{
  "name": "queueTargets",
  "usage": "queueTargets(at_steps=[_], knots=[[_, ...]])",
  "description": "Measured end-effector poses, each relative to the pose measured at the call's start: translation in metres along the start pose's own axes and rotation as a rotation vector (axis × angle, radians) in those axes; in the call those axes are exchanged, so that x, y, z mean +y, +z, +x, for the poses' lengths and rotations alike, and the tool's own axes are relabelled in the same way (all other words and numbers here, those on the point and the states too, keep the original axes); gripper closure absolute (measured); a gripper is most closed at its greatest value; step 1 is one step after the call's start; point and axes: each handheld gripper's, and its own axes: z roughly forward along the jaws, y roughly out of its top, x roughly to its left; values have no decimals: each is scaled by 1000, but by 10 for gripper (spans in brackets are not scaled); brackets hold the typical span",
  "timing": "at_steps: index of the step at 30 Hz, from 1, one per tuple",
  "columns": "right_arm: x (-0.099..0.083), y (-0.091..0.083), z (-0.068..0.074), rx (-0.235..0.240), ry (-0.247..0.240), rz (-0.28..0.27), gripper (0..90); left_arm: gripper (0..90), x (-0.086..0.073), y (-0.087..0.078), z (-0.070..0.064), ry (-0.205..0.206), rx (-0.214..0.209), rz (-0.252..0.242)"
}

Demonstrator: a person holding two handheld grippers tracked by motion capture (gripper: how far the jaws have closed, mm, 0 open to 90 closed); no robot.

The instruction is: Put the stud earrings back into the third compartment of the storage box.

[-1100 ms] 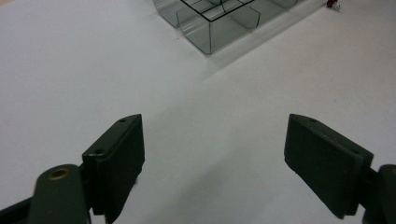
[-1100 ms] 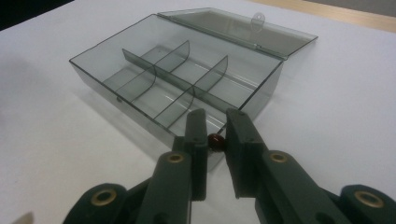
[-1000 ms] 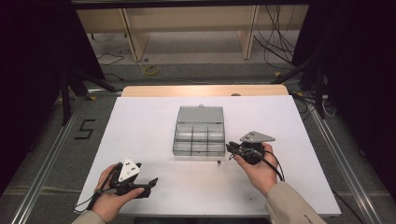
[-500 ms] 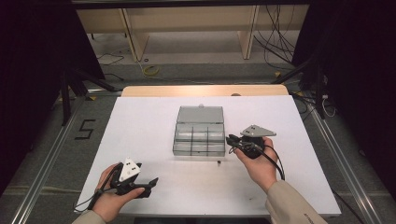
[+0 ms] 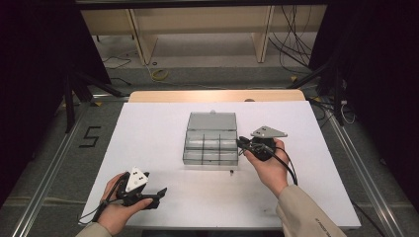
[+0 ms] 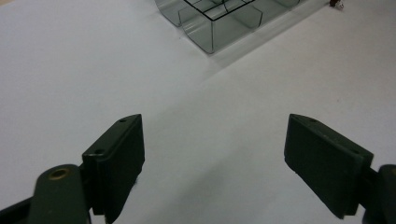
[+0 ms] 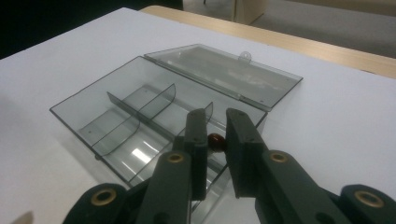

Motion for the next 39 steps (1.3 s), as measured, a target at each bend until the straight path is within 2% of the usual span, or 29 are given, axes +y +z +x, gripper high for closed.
queueTargets(at_steps=[15,20,27,39], knots=[[12,38,2,14,-32,43,795,198,0,0,0,0,0,0],[11,48,1,16,-25,62,794,198,0,0,0,-2,-3,-2],[13,56,1,9,-40,75,794,198,0,-1,0,-4,-7,-1],[11,63,-1,2,-40,105,790,198,-1,0,0,-3,-9,5]])
